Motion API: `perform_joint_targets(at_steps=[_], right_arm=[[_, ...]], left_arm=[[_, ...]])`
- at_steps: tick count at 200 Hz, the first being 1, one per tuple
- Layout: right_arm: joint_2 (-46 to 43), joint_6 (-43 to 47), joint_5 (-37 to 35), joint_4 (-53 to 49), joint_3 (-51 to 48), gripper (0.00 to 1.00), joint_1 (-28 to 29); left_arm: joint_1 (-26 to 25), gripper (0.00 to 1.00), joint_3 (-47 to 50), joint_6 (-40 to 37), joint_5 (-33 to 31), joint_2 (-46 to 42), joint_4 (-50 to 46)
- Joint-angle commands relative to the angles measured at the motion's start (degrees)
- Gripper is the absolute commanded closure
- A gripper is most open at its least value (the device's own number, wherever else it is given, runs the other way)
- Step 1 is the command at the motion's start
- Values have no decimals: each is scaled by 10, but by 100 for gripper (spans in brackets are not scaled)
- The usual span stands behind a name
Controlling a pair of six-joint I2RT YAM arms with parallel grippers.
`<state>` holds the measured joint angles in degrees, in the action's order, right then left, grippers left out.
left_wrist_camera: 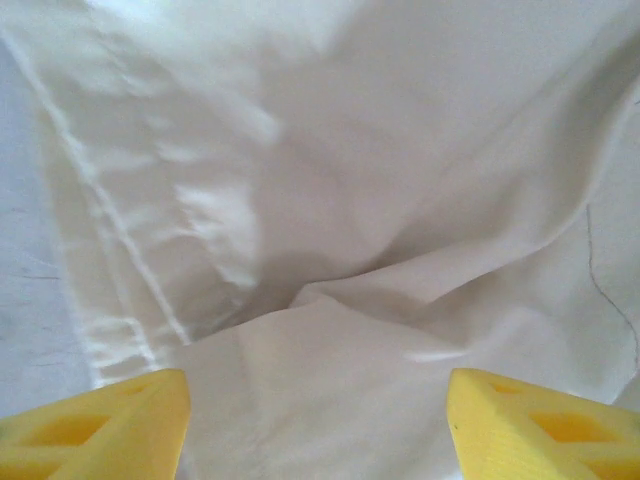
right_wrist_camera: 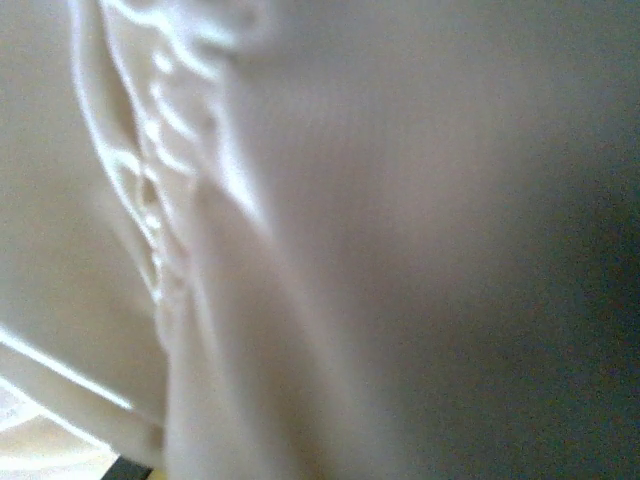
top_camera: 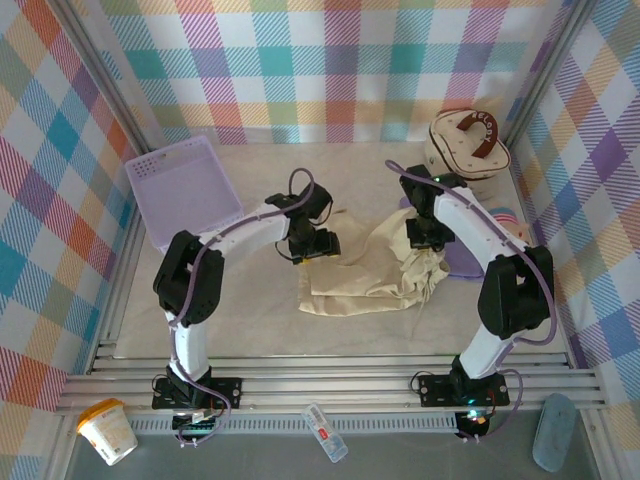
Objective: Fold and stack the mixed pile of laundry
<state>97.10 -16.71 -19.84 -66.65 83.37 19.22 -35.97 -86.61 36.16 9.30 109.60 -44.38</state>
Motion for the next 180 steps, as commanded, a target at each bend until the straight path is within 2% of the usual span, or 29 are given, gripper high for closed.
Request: perform_joint_targets(at_steps=[1,17,34,57,85,98,119,136,145,151,161,171,180], right_arm=[[14,4,34,-29,37,100,5],[18,-13,81,-30,50,100,9],[7,-36,157,-18,54,100,14],[-17,-81,268,27,36,93,31],[-22,-150,343,102,10,86,65],[-4,-179,366,139,11,83,84],[44,-220,416,194,46,74,115],[77,-247,471,262,78,60,144],[88,-259,486,287,89,46,153],[91,-265,498,306,92,33,156],[90,-269,514,324,92,17,156],[82,-259,513,324,88,7,156],[73,-245,505,319,83,1,154]], left_arm=[[26,33,12,-22,-49,-35,-64],[28,39,53,-40,-54,-36,-50],[23,50,113,-41,-37,-35,7],[17,64,145,-27,-39,-15,42],[13,68,151,-28,-38,-1,49],[12,69,149,-33,-36,0,46],[14,69,142,-39,-46,-11,29],[26,65,150,-38,-62,-41,8],[37,58,162,-36,-80,-67,-5],[44,51,171,-34,-105,-83,-19],[56,39,188,-32,-144,-109,-42],[72,35,208,-30,-167,-133,-58],[91,33,228,-24,-174,-157,-63]])
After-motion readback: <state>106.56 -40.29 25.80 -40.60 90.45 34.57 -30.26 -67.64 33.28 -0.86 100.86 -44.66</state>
